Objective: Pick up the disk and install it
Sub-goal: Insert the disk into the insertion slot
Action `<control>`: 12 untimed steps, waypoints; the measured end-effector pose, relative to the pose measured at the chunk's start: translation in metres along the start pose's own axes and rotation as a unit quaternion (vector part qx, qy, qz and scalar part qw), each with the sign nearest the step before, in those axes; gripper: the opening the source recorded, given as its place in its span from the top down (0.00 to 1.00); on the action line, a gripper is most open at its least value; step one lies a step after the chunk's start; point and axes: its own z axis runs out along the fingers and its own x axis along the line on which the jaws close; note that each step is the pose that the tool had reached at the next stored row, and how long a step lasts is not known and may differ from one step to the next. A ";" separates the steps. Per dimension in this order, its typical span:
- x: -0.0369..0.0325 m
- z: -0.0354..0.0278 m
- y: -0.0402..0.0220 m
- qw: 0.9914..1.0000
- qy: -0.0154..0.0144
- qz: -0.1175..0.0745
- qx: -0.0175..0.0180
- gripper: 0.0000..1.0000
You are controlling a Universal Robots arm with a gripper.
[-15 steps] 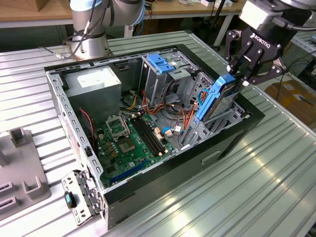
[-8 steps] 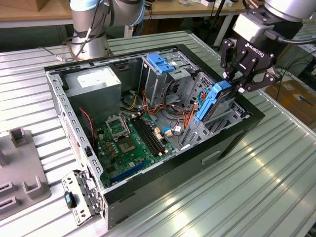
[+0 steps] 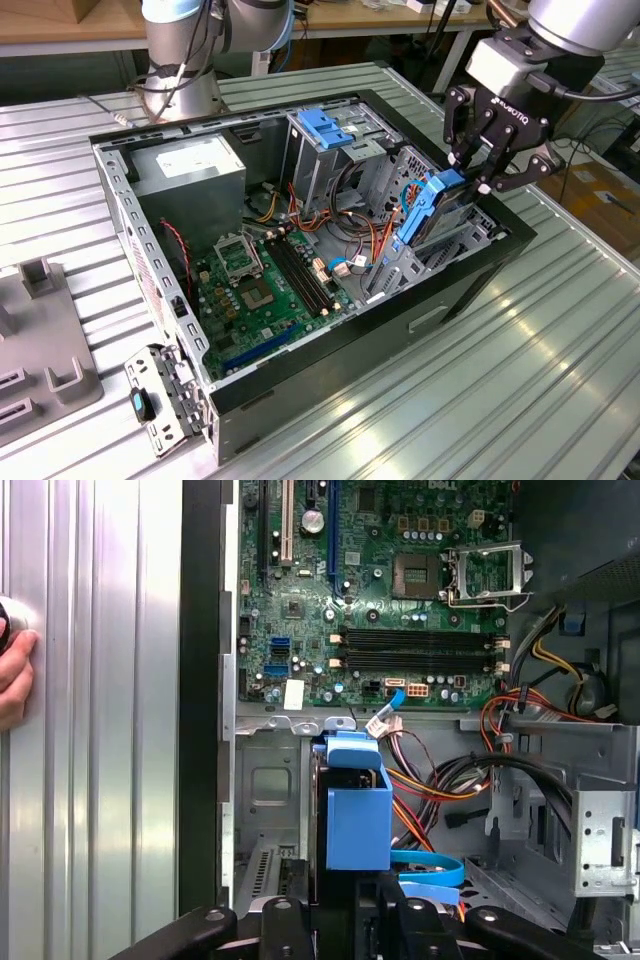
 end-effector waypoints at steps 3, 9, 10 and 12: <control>0.0000 0.0001 0.0000 1.000 0.000 0.000 0.000 0.65; 0.0001 0.0028 0.0011 1.000 0.000 0.000 0.000 0.58; 0.0002 0.0066 0.0022 1.000 0.000 0.000 0.000 0.58; 0.0004 0.0123 0.0030 1.000 0.000 0.000 0.000 0.58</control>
